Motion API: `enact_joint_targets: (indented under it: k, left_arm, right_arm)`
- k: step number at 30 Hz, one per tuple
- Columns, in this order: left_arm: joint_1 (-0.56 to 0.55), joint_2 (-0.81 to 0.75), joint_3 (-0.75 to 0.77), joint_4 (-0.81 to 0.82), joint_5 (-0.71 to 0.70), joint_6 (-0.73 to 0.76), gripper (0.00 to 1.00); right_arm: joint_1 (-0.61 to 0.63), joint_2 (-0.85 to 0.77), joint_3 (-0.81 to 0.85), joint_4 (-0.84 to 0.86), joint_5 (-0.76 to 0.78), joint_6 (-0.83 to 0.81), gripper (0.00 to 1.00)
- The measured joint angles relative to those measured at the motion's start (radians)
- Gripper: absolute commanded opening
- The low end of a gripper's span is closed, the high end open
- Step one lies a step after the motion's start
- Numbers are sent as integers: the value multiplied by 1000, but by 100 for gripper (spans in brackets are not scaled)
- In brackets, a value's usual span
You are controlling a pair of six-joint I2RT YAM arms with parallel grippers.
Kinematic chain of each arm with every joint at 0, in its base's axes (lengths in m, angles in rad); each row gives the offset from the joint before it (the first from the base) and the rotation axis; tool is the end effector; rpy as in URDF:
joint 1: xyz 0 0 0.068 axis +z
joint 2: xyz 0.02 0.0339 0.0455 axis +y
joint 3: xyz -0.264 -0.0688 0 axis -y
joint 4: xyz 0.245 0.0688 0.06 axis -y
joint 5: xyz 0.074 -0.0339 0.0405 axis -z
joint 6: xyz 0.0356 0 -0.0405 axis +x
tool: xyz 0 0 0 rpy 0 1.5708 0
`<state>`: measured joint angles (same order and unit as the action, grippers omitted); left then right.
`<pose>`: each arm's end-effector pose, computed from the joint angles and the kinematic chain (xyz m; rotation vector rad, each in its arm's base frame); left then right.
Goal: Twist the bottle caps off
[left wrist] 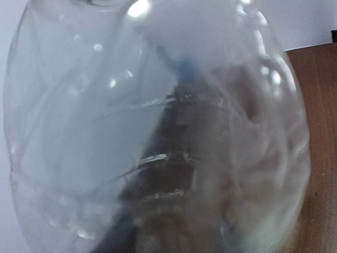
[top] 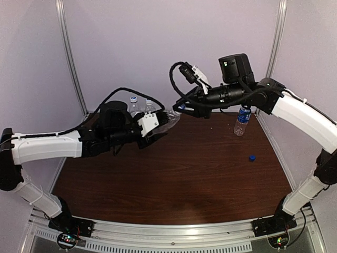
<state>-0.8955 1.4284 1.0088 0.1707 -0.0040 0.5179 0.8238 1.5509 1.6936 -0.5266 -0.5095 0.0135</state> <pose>0.2107 -0.2629 0.3028 1.1845 1.3918 -0.2631 0.2225 0.2658 0.4323 -1.1226 1.7171 1.0348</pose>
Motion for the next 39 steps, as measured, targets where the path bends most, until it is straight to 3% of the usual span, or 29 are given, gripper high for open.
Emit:
enact_joint_targets:
  k: [5,10,12,14,15,18,23,29,32,39]
  left_arm:
    - [-12,-16,0,-95,282,-13,48]
    - [-16,-14,0,-157,459,-38,48]
    - [-14,-13,0,-175,492,-42,48]
    - [-14,-11,0,-180,507,-44,48]
    - [-14,-11,1,-175,523,-47,48]
    - [-14,-12,10,-132,520,-58,48]
    - [-14,-22,10,-48,380,-84,48]
    - [-14,-18,9,41,134,-114,48]
    - [-14,-16,2,83,55,-126,48]
    - [-14,3,0,111,-27,-134,48]
  right_arm:
    - [19,-100,-72,-131,-121,-386,0]
    - [57,-111,-65,-219,-145,-593,2]
    - [68,-107,-59,-242,-141,-638,53]
    - [74,-107,-57,-249,-133,-651,97]
    - [77,-107,-56,-256,-113,-655,99]
    - [76,-107,-60,-256,-52,-612,100]
    - [61,-114,-60,-157,16,-381,99]
    - [-2,-148,-89,63,44,76,82]
    - [-19,-147,-103,130,89,244,78]
    - [-21,-118,-109,209,110,401,81]
